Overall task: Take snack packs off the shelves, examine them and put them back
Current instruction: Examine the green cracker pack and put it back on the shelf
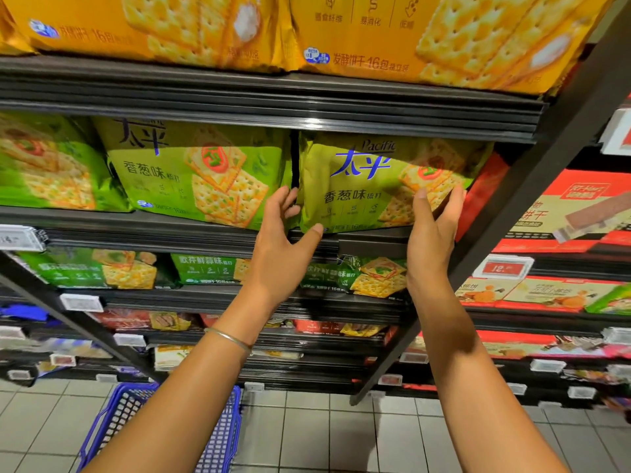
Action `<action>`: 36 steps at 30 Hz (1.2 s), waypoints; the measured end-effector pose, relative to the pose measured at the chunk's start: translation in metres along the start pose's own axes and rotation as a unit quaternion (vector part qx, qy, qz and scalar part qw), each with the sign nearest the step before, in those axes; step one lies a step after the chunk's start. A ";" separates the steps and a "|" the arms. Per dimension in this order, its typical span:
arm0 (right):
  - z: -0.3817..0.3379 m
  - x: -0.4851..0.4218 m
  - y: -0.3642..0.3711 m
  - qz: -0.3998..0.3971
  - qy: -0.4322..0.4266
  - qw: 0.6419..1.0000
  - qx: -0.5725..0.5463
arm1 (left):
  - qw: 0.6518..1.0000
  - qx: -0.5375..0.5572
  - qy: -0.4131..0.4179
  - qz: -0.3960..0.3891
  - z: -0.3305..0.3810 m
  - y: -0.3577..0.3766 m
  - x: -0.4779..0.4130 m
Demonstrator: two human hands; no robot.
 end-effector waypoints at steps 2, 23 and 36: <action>0.001 0.001 0.001 0.002 -0.003 1.000 0.003 | 1.000 -0.009 -0.007 -0.022 -0.001 0.005 0.002; 0.000 -0.002 0.005 0.006 -0.016 1.000 0.019 | 0.990 0.085 0.040 -0.109 0.003 -0.009 -0.012; -0.001 0.022 0.025 -0.031 -0.021 0.996 -0.078 | 0.994 0.062 0.086 0.028 0.017 0.004 0.022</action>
Point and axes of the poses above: each hand's wrist, its own x-axis away from the middle knuckle, its own y-axis out of the palm, z = x × y, the point moved 5 cm from there along -x, towards the middle knuckle, and after that the axes turned 8 degrees about -z, right-handed, at the moved point
